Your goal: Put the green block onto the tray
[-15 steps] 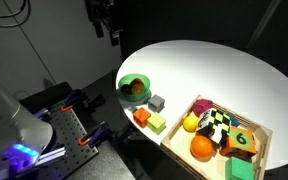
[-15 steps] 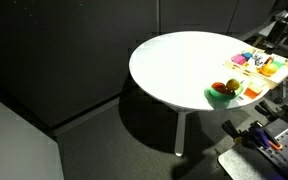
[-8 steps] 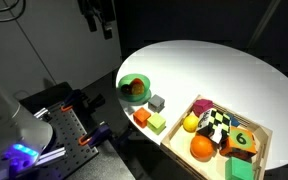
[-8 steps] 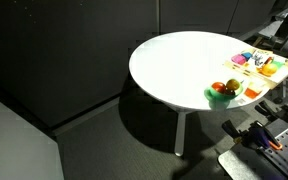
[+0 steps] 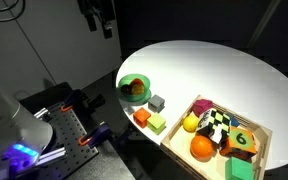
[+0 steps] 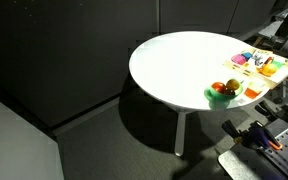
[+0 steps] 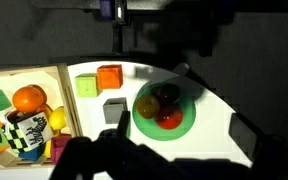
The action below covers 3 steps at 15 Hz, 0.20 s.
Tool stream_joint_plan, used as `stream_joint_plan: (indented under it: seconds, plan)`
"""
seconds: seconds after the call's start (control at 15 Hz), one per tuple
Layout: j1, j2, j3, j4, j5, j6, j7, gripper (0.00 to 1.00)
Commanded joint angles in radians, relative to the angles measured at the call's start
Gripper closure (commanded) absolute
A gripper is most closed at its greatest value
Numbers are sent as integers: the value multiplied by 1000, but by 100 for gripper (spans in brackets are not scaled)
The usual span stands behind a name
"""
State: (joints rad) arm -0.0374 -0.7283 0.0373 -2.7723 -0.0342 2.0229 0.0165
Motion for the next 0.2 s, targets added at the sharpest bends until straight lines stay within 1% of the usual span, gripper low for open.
stream_joint_plan:
  seconds: [0.0,0.13]
  plan:
    - [9,0,-9,2,-6,-2,6,0]
    - [10,0,-9,2,-6,-2,6,0]
